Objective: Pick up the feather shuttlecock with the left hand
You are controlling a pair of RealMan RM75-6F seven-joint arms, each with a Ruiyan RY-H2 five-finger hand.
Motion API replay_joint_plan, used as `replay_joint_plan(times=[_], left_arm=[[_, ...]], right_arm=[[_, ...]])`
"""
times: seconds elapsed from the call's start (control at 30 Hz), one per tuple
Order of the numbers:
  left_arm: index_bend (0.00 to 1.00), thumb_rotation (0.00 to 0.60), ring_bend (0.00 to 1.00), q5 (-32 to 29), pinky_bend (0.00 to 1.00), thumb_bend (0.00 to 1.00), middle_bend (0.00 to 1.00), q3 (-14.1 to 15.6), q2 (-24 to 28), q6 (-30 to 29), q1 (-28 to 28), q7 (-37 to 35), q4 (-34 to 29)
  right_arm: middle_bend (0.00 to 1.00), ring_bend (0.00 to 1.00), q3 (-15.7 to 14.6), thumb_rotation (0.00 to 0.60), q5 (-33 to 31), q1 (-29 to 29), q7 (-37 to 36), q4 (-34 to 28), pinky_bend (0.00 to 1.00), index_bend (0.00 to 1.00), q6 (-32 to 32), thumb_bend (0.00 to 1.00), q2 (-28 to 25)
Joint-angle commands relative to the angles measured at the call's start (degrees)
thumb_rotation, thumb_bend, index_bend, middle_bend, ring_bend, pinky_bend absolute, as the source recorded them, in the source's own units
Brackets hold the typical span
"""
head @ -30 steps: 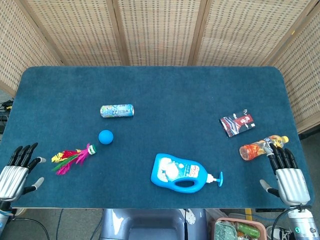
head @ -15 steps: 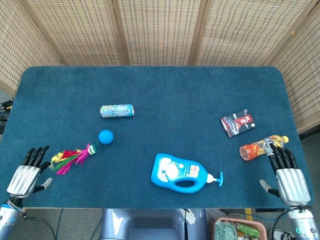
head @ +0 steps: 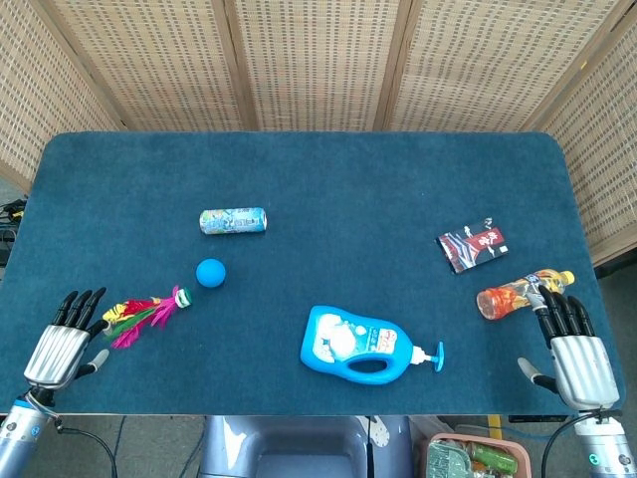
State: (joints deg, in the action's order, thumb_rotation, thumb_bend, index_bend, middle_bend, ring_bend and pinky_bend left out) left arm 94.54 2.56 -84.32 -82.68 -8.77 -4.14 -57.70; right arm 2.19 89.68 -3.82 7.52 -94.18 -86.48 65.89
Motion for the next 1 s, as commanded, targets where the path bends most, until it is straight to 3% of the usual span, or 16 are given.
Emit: replay_joint_plan(times=[0.03, 0.73, 1.0], left_arm=[[0.48, 0.600, 0.00, -0.19, 0.00, 0.28, 0.00, -0.05, -0.56, -0.27, 0.00, -0.69, 1.10], [0.52, 0.600, 0.00, -1.82, 0.00, 0.31, 0.00, -0.91, -4.14, 2.27, -2.08, -2.53, 5.40], [0.59, 0.600, 0.00, -2.14, 0.00, 0.39, 0.00, -1.13, -5.17, 2.45, -2.65, -2.95, 6.02]], right_arm=[[0.00, 0.00, 0.00, 0.600, -0.04, 0.00, -0.04, -0.04, 0.02, 0.00, 0.02, 0.19, -0.02], [0.00, 0.00, -0.10, 0.600, -0.05, 0.01, -1.11, -0.14, 0.02, 0.00, 0.22, 0.18, -0.27], [0.00, 0.00, -0.14, 0.600, 0.06, -0.03, -1.39, 0.02, 0.02, 0.00, 0.28, 0.19, -0.26]])
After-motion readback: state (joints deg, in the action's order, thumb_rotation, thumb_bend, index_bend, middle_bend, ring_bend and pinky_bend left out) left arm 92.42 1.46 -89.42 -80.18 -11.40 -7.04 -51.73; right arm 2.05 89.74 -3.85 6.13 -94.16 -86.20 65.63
